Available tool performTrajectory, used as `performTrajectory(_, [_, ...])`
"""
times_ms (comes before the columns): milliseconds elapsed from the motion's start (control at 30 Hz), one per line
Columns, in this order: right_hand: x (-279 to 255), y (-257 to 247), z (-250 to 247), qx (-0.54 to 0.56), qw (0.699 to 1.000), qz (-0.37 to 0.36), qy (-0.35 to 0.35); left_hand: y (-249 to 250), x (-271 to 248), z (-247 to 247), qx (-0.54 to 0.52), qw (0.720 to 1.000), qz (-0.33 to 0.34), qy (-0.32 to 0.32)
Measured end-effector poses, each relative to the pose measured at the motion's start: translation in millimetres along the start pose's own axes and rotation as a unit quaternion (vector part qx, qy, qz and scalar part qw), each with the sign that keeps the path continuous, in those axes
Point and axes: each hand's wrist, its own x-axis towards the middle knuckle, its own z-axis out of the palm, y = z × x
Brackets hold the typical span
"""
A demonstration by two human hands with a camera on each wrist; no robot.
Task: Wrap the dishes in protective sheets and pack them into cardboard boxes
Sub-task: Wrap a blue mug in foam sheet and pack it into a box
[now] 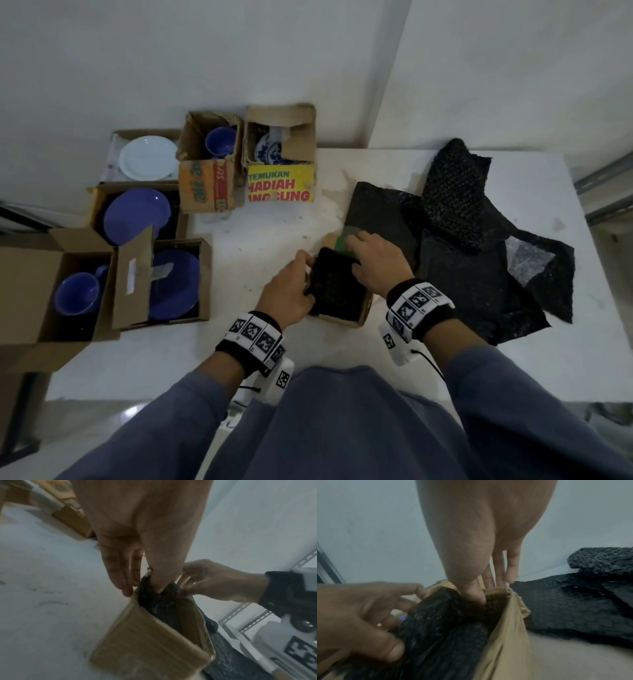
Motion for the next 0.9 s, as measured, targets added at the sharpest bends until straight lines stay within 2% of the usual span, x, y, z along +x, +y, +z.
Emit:
performTrajectory(133, [-13.1,3.4,-0.5,0.001,0.997,0.062,-0.037,5.1,8.2,-9.9,0.113,0.987,0.044,0.108])
performTrajectory(233, [-24.5,-2.3,-1.1,-0.005,0.998,0.067,-0.021,11.3,6.9,-10.3,0.152,0.965,0.091,0.193])
performTrajectory(300, [-28.1,-9.5,-0.4,0.021,0.998,0.056,-0.02,22.0,-0.9,-10.3,0.116,0.979,0.056,0.159])
performTrajectory(367, [-27.0,-16.6,1.7,0.043,0.995,0.036,-0.078,25.2,-9.6,-4.8,0.107,0.993,-0.001,0.051])
performTrajectory(433, [-23.1,-23.5,2.8,0.033,0.989,0.02,-0.146,23.6,-17.4,5.9,0.136,0.99,-0.021,-0.031])
performTrajectory(567, [-10.7,-33.5,5.2,0.021,0.978,0.056,-0.2,23.3,-19.0,21.2,0.163,0.985,-0.028,-0.047])
performTrajectory(667, [-4.8,-38.6,5.0,0.047,0.966,0.088,-0.24,26.4,-12.2,21.3,0.129,0.986,-0.054,-0.087])
performTrajectory(900, [5.0,-41.9,3.7,0.068,0.95,0.09,-0.289,35.0,7.9,7.4,0.12,0.973,-0.113,-0.161])
